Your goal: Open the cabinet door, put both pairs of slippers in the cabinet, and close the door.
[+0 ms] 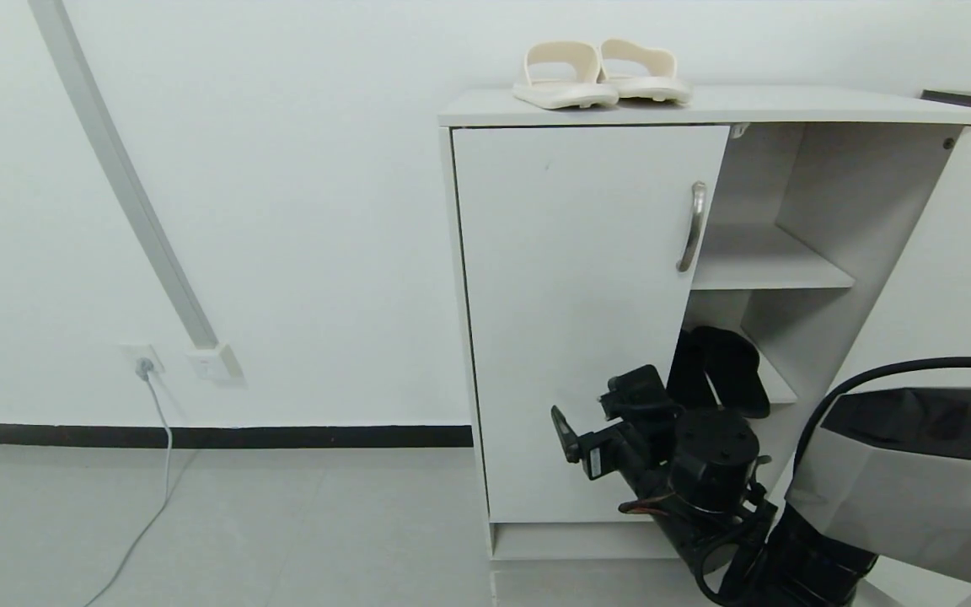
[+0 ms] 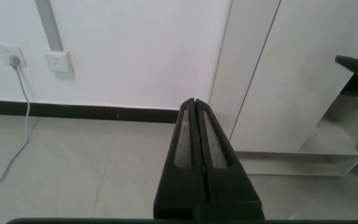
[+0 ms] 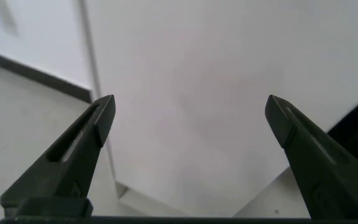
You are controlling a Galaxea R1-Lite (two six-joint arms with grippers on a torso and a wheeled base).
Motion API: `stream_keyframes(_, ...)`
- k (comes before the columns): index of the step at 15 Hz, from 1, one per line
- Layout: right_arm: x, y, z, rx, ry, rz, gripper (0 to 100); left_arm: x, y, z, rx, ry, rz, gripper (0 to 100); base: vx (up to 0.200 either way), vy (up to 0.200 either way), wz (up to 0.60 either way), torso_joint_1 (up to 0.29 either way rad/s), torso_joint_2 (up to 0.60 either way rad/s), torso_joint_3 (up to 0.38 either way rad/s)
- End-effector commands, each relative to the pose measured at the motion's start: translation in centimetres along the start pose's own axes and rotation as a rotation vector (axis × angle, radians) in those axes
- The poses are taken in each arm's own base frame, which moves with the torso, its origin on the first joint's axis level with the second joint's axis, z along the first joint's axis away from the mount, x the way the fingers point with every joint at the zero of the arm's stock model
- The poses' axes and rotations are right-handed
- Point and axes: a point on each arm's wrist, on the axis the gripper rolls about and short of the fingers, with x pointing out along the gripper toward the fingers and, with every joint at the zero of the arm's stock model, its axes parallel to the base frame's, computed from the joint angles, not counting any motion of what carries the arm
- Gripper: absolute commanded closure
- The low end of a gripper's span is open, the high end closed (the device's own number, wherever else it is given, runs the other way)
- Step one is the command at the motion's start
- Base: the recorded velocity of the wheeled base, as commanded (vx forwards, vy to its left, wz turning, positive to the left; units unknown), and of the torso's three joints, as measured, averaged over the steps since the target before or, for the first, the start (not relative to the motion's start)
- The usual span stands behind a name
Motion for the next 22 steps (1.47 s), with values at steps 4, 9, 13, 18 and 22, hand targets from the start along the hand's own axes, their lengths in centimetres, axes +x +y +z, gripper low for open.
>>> stream_keyframes(4, 0.01, -0.03, 0.03, -0.001, -0.002, 0.0, 0, 0.01, 0.0, 0.01, -0.001, 0.001, 0.001, 100, 0.0, 0.0, 0.0, 0.0, 0.0, 0.0)
stream_keyframes(9, 0.04, -0.03, 0.06, -0.001, -0.003, -0.002, 0, 0.01, 0.0, 0.01, -0.001, 0.001, 0.001, 100, 0.0, 0.0, 0.0, 0.002, -0.08, -0.091)
stream_keyframes(13, 0.0, -0.03, -0.06, -0.002, 0.001, -0.002, 0, 0.01, 0.0, 0.03, -0.001, -0.001, 0.001, 100, 0.0, 0.0, 0.0, 0.035, -0.35, -0.359)
stream_keyframes(18, 0.02, 0.0, -0.22, -0.004, 0.005, -0.001, 0, 0.01, 0.0, 0.03, -0.001, -0.001, 0.001, 100, 0.0, 0.0, 0.0, 0.093, -0.48, -0.347)
stream_keyframes(22, -0.01, 0.0, -0.25, -0.005, 0.006, 0.001, 0, 0.01, 0.0, 0.03, -0.001, -0.001, 0.001, 100, 0.0, 0.0, 0.0, 0.141, -0.47, -0.33)
